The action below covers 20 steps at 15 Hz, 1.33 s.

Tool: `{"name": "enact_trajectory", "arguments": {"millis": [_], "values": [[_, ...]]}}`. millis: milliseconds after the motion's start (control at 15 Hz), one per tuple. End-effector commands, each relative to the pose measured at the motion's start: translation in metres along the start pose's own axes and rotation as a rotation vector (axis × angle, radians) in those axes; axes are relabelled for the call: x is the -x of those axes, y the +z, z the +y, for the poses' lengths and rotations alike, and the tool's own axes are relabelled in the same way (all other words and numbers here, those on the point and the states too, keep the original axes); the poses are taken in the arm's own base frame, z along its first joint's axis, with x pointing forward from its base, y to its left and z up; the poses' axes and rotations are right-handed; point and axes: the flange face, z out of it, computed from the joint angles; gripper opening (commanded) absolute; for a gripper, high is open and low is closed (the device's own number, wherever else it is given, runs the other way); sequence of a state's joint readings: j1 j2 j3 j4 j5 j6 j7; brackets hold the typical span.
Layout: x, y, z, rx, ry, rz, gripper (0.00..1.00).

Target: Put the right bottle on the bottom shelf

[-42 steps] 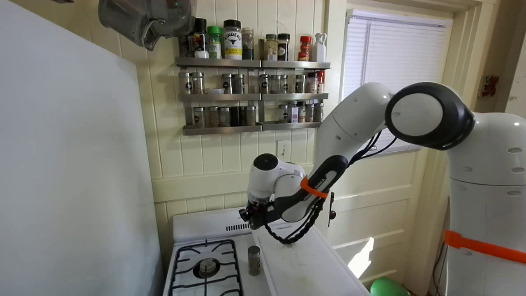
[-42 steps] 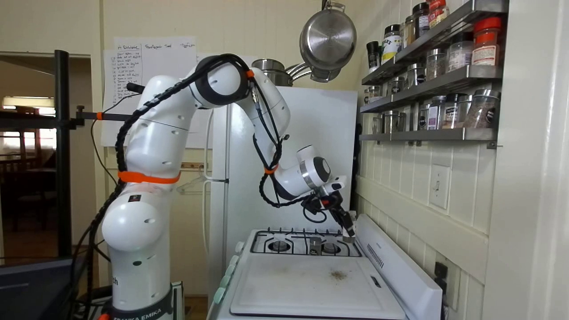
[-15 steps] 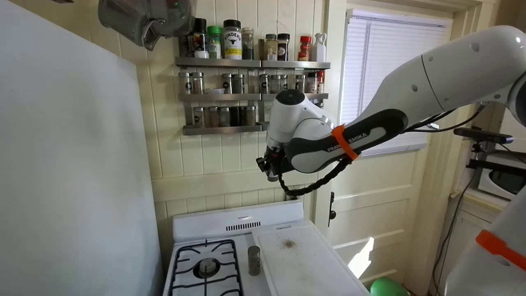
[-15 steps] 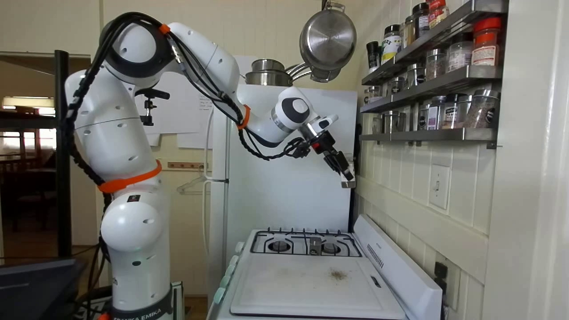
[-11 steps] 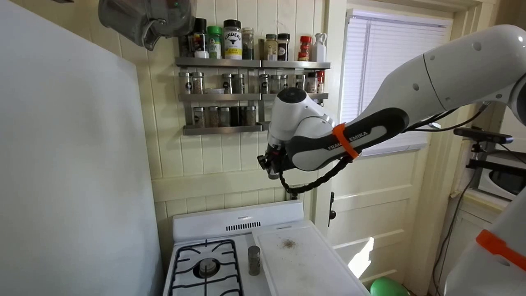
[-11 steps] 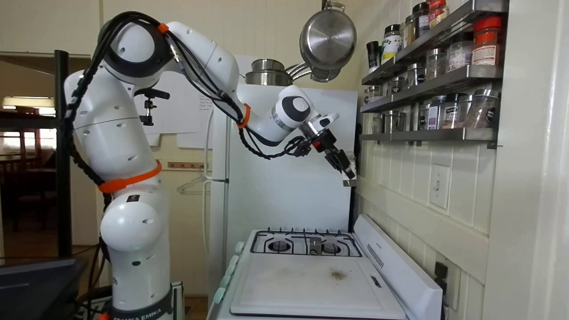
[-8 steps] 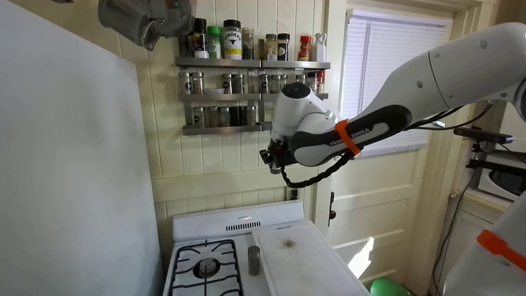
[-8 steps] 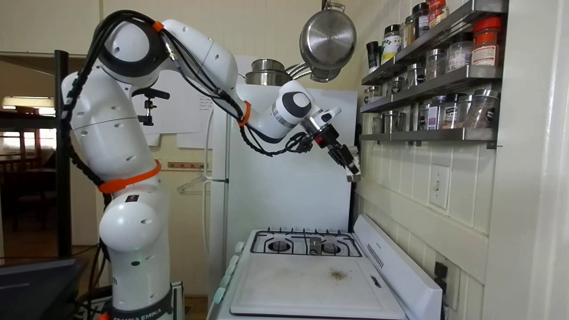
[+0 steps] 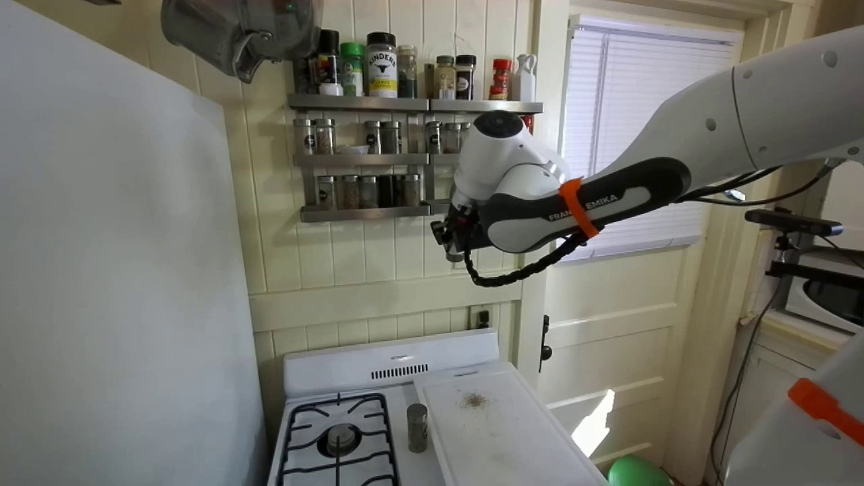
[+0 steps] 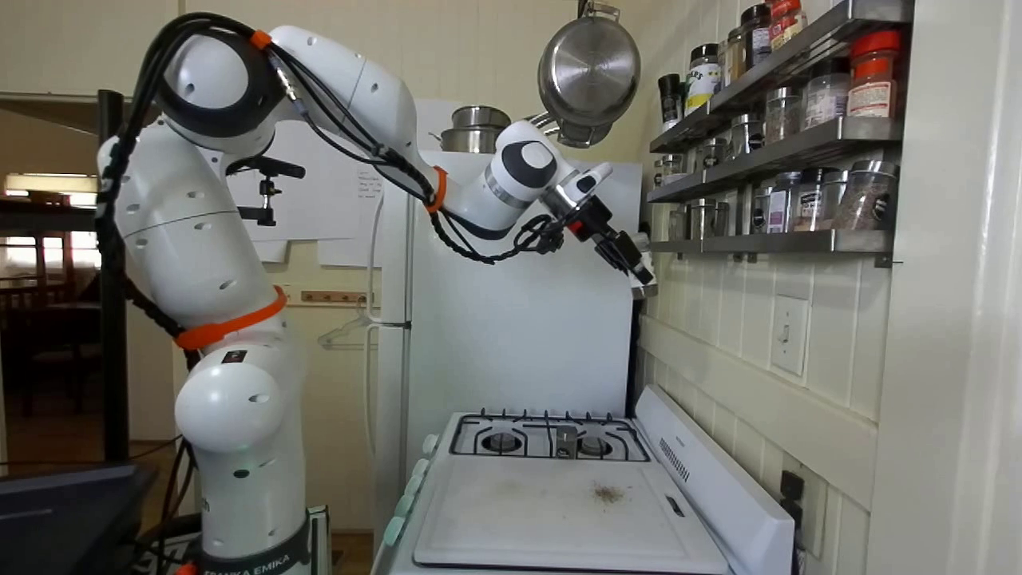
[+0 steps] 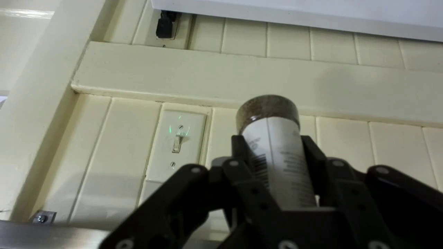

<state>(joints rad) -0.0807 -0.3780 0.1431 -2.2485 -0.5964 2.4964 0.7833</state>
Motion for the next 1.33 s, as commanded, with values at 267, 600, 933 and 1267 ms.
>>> {"name": "enact_trajectory", "arguments": {"millis": [267, 600, 933, 1267], "values": [[-0.028, -0.028, 0.019, 0.006, 0.047, 0.075, 0.17], [-0.051, -0.037, 0.032, 0.006, 0.076, 0.091, 0.17], [-0.073, -0.038, 0.043, 0.013, 0.094, 0.104, 0.17], [-0.093, -0.032, 0.051, -0.001, 0.100, 0.090, 0.17]]}}
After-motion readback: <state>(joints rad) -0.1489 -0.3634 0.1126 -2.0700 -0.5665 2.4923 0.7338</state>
